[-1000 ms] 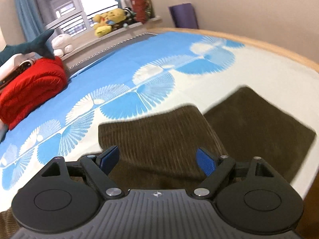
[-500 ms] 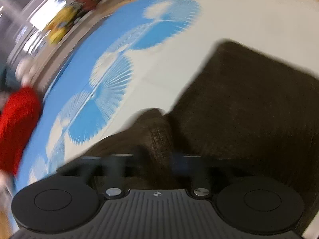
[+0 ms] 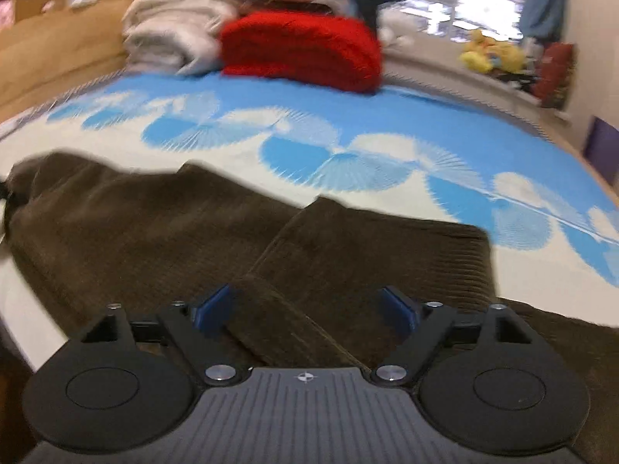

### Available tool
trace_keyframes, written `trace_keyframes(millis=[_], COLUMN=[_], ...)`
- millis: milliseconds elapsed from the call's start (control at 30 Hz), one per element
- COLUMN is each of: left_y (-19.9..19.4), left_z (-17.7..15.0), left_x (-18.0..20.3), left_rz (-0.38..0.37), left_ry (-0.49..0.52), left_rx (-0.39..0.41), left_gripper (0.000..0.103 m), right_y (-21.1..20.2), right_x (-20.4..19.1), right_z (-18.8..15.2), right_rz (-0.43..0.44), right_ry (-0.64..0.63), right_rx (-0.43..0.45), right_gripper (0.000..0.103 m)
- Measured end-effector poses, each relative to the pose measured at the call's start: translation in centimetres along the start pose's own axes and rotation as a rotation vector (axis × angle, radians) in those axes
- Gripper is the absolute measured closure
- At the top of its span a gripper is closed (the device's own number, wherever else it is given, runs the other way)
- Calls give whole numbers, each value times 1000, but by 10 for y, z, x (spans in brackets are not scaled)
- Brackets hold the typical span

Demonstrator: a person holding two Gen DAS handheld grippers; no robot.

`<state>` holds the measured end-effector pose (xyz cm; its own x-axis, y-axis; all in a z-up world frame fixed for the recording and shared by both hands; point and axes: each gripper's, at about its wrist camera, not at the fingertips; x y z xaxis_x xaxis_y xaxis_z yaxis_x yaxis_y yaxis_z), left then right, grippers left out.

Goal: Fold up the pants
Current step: 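Hold the waistband with the left gripper while the right gripper grasps the leg hems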

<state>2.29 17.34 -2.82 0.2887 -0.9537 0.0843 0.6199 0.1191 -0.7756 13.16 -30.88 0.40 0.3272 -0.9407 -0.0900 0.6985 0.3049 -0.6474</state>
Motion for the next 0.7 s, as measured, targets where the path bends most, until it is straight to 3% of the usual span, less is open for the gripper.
trace_keyframes(millis=[100,167,300,400,500,567,633,700], left_y=[0,0,0,0,0,0,1,2], left_z=[0,0,0,0,0,0,1,1], left_x=[0,2,5,7,6,4,2,1], left_rz=[3,9,20,27,23,13,5,2], left_ry=[1,6,12,16,11,-5,-18,-29], left_rx=[0,1,1,2,0,-5,-10,-14], left_gripper=[97,97,97,97,96,92,92,92], right_y=[-1,-1,9,28,50,53,40,21], right_x=[1,-10,-26,-18,-7,-2,-4,-6], right_z=[-7,-14,-22,-17,-17,-17,-14,-11], right_rz=[5,27,-18,-26,-20,52,80,74], right_ry=[-12,-90,-229,-186,-136,-110,-95,-92], right_rx=[-22,-25,-8,-64,-185,-262,-241,-145], right_gripper=[19,19,18,18,20,50,93,93])
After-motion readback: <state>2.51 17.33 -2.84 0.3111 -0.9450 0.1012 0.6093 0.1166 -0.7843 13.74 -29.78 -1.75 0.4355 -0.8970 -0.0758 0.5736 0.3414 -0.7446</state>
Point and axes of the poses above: each gripper's, at about its wrist camera, not at the fingertips, and y roughly the way its jaws point, x to its right, z to its top, and after that the axes turned 12 degrees about y, right-handed
